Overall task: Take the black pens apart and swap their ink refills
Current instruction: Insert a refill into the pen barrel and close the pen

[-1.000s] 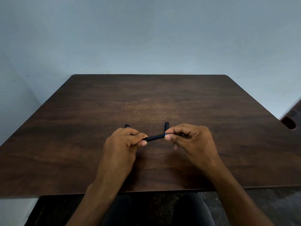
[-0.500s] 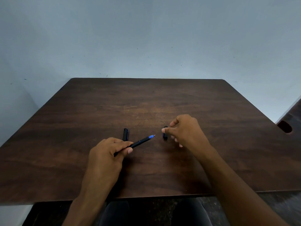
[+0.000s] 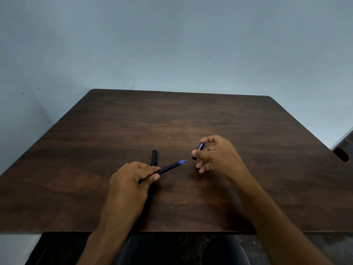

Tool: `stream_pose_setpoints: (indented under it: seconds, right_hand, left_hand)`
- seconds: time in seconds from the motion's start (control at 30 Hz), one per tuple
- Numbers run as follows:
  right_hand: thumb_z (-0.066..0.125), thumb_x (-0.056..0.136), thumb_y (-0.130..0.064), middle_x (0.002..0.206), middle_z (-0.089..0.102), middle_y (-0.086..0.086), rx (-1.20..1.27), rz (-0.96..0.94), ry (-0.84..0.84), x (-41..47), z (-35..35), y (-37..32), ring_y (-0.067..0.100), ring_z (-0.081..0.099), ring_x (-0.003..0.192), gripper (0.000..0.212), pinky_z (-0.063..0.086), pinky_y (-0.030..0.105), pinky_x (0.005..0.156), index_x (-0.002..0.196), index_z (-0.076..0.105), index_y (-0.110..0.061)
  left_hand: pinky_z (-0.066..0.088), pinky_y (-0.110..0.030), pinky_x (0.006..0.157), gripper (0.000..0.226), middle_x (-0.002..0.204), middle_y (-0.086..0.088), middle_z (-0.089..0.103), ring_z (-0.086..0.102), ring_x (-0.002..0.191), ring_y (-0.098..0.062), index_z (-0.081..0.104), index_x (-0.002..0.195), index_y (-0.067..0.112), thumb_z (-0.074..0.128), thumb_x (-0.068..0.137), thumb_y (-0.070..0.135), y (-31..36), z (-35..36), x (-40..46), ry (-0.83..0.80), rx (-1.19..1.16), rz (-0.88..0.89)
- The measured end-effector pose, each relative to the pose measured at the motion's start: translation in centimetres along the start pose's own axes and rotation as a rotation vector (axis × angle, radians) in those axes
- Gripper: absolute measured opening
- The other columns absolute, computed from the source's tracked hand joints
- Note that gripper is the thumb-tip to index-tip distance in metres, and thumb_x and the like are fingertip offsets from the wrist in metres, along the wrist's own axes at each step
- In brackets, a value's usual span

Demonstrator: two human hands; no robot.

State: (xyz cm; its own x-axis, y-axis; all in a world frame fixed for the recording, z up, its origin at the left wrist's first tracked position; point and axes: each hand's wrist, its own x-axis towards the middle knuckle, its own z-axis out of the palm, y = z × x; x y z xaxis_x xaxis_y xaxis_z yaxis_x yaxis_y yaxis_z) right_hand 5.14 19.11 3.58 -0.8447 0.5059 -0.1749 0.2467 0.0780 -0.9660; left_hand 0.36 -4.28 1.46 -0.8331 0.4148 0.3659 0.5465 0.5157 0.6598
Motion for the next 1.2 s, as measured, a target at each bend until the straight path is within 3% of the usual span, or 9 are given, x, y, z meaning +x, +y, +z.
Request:
stream_pose_setpoints:
  seconds: [0.1, 0.23, 0.5, 0.8, 1.03, 1.2]
  right_hand:
    - [0.075, 0.082, -0.006, 0.092, 0.077, 0.021, 0.365, -0.021, -0.070, -1.6, -0.2, 1.2, 0.032, 0.075, 0.076, 0.041, 0.061, 0.038, 0.068, 0.121, 0.061, -0.005]
    - [0.076, 0.075, -0.012, 0.092, 0.074, 0.026, 0.596, -0.019, -0.114, -3.0, 0.3, 2.3, 0.037, 0.075, 0.084, 0.042, 0.061, 0.037, 0.071, 0.113, 0.066, 0.003]
    - [0.068, 0.089, -0.003, 0.095, 0.074, 0.030, 0.597, -0.031, -0.084, -3.7, 1.0, 2.5, 0.040, 0.074, 0.088, 0.026, 0.061, 0.037, 0.073, 0.115, 0.066, 0.000]
    - [0.075, 0.077, -0.011, 0.091, 0.074, 0.028, 0.592, -0.073, -0.097, -4.0, 1.4, 2.3, 0.037, 0.075, 0.082, 0.039, 0.062, 0.037, 0.072, 0.113, 0.067, 0.002]
    - [0.071, 0.084, -0.022, 0.089, 0.074, 0.029, 0.559, -0.134, -0.095, -4.3, 2.0, 2.3, 0.038, 0.075, 0.080, 0.029, 0.062, 0.036, 0.069, 0.105, 0.075, -0.002]
    - [0.069, 0.092, -0.017, 0.086, 0.075, 0.026, 0.518, -0.176, -0.086, -4.3, 2.8, 2.4, 0.037, 0.074, 0.079, 0.018, 0.061, 0.037, 0.070, 0.097, 0.077, -0.002]
  left_hand:
    - [0.050, -0.027, 0.078, 0.023, 0.087, 0.016, 0.068, 0.061, 0.086, -0.005, 0.077, 0.098, 0.031, 0.077, 0.079, 0.018, 0.1, 0.1, 0.1, 0.011, -0.015, 0.007]
    - [0.047, -0.021, 0.078, 0.023, 0.086, 0.017, 0.068, 0.061, 0.086, -0.005, 0.077, 0.099, 0.029, 0.076, 0.079, 0.018, 0.2, 0.4, 0.0, 0.001, 0.001, 0.017]
    - [0.045, -0.017, 0.075, 0.023, 0.086, 0.018, 0.067, 0.059, 0.085, -0.004, 0.076, 0.099, 0.030, 0.076, 0.079, 0.019, 0.7, 0.5, 0.2, -0.001, 0.026, 0.045]
    - [0.048, -0.022, 0.077, 0.023, 0.088, 0.019, 0.067, 0.059, 0.086, -0.004, 0.076, 0.100, 0.031, 0.075, 0.080, 0.020, 1.0, 0.8, 0.2, -0.005, 0.013, 0.047]
    - [0.048, -0.020, 0.077, 0.021, 0.088, 0.019, 0.068, 0.060, 0.085, -0.002, 0.076, 0.098, 0.030, 0.076, 0.079, 0.021, 1.6, 0.7, 0.4, -0.004, 0.023, 0.058]
    - [0.047, -0.018, 0.074, 0.020, 0.084, 0.014, 0.068, 0.060, 0.081, -0.005, 0.077, 0.097, 0.028, 0.076, 0.079, 0.018, 2.2, 0.7, 0.3, 0.012, 0.024, 0.073]
